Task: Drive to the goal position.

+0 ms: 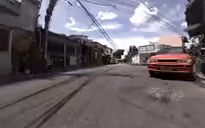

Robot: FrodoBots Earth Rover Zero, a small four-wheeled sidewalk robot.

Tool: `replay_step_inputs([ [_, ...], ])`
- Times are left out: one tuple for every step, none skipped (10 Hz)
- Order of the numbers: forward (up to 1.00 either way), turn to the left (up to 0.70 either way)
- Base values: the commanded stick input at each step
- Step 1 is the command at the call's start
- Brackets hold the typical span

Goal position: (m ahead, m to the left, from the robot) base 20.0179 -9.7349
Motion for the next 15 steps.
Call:
replay_step_inputs([
  [0.70,0.12],
  [0.70,0.12],
  [0.70,0.12],
  [0.70,-0.23],
  [0.70,-0.23],
  [0.70,-0.23],
  [0.70,-0.23],
  [0.70,-0.23],
  [0.70,-0.23],
  [0.70,-0.23],
  [0.70,-0.23],
  [0.70,-0.23],
  [0.70,-0.16],
  [0.70,0.12],
  [0.70,0.12],
])
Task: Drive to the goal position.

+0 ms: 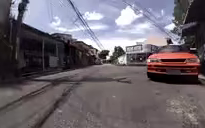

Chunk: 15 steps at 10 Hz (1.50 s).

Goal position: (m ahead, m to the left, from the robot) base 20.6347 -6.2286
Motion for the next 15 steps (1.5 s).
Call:
replay_step_inputs([
  [0.70,0.12],
  [0.70,0.12],
  [0.70,0.12],
  [0.70,0.12],
  [0.70,0.12],
  [0.70,0.12],
  [0.70,0.12],
  [0.70,0.12],
  [0.70,0.12],
  [0.70,0.12],
  [0.70,0.12],
  [0.70,0.07],
  [0.70,-0.15],
  [0.70,-0.23],
  [0.70,-0.23],
])
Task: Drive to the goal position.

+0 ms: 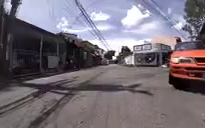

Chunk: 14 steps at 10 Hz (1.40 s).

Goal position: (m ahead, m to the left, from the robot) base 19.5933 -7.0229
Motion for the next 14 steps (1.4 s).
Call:
replay_step_inputs([
  [0.70,-0.23],
  [0.70,-0.23],
  [0.70,-0.23],
  [0.70,-0.23],
  [0.70,-0.23],
  [0.70,-0.23],
  [0.70,-0.23],
  [0.70,-0.23],
  [0.70,-0.23],
  [0.70,-0.21],
  [0.70,-0.02],
  [0.70,0.10],
  [0.70,0.12],
  [0.70,0.12],
])
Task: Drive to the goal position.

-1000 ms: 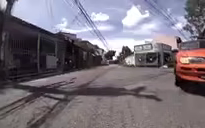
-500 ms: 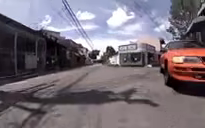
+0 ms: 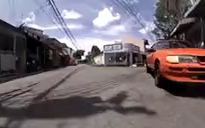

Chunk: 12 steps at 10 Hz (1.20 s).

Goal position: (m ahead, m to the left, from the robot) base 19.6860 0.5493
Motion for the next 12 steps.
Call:
replay_step_inputs([
  [0.70,0.12],
  [0.70,0.12],
  [0.70,0.12],
  [0.70,0.12],
  [0.70,0.12],
  [0.70,0.12],
  [0.70,0.12],
  [0.70,0.12],
  [0.70,0.12],
  [0.70,0.12],
  [0.70,0.12],
  [0.70,0.12],
])
